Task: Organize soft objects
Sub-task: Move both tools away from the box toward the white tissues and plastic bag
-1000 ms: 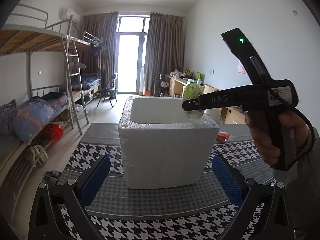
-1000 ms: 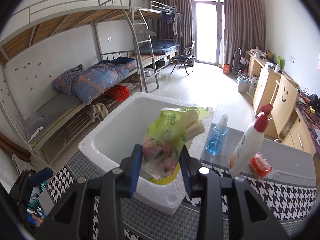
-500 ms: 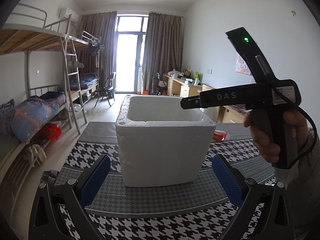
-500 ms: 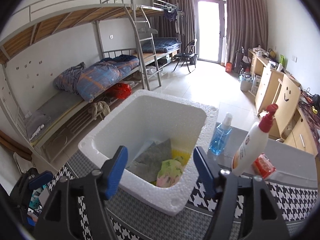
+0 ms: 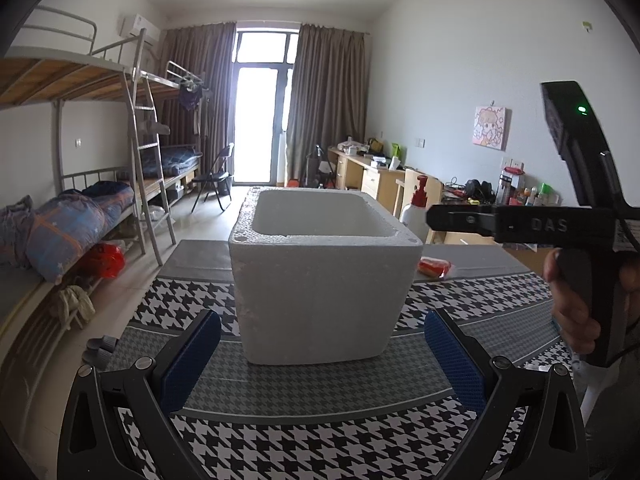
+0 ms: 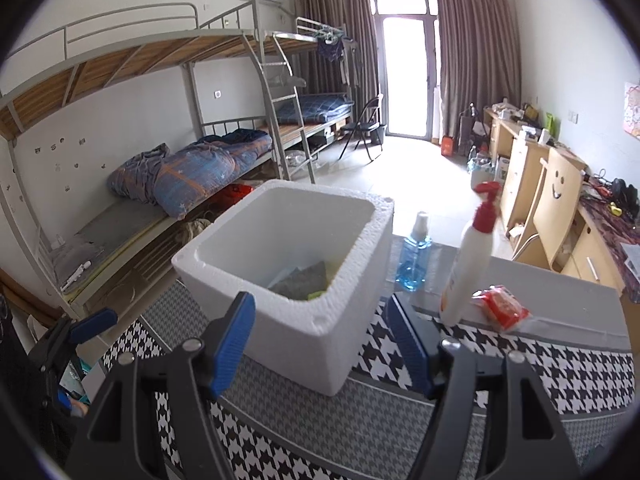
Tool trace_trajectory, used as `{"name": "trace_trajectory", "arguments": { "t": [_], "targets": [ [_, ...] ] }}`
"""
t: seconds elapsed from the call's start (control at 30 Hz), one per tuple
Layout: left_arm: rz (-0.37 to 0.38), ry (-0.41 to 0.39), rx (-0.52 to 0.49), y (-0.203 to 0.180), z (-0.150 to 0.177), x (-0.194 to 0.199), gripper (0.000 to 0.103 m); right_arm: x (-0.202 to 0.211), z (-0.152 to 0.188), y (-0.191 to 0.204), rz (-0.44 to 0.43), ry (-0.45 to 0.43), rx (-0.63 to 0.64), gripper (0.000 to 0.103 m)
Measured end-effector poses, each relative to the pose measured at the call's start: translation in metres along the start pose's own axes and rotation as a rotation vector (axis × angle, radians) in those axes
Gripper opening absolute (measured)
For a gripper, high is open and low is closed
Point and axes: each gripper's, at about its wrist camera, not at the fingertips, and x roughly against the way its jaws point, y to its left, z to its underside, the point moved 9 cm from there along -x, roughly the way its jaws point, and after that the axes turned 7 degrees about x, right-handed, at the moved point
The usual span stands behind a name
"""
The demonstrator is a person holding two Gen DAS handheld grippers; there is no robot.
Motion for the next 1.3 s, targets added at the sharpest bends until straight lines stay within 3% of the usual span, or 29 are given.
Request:
{"name": "trace_trajectory", "arguments": {
  "t": [0.07, 0.33, 0.47, 0.8, 1.3],
  "targets": [
    [-0.006, -0.001, 0.005, 0.001, 0.001, 0.001, 0.102, 0.007, 0.003, 0.000, 0.010, -0.013, 0.002, 0.080],
    [0.002, -0.004, 0.010, -0.004, 0.002, 0.006, 0.102, 0.028, 0.017, 0.003, 0.032, -0.053, 0.001, 0.081],
    [0.003, -0.005, 0.005, -0.011, 0.003, 0.010, 0.102, 0.039, 0.021, 0.004, 0.044, -0.080, 0.010, 0.087],
    [0.027, -0.003, -0.007, -0.027, 0.008, 0.015, 0.102, 0.061, 0.036, 0.004, 0.056, -0.126, -0.006, 0.089],
    [0.083, 0.016, -0.021, -0.049, 0.014, 0.018, 0.102, 0.093, 0.076, -0.018, 0.167, -0.143, -0.072, 0.090]
  ]
}}
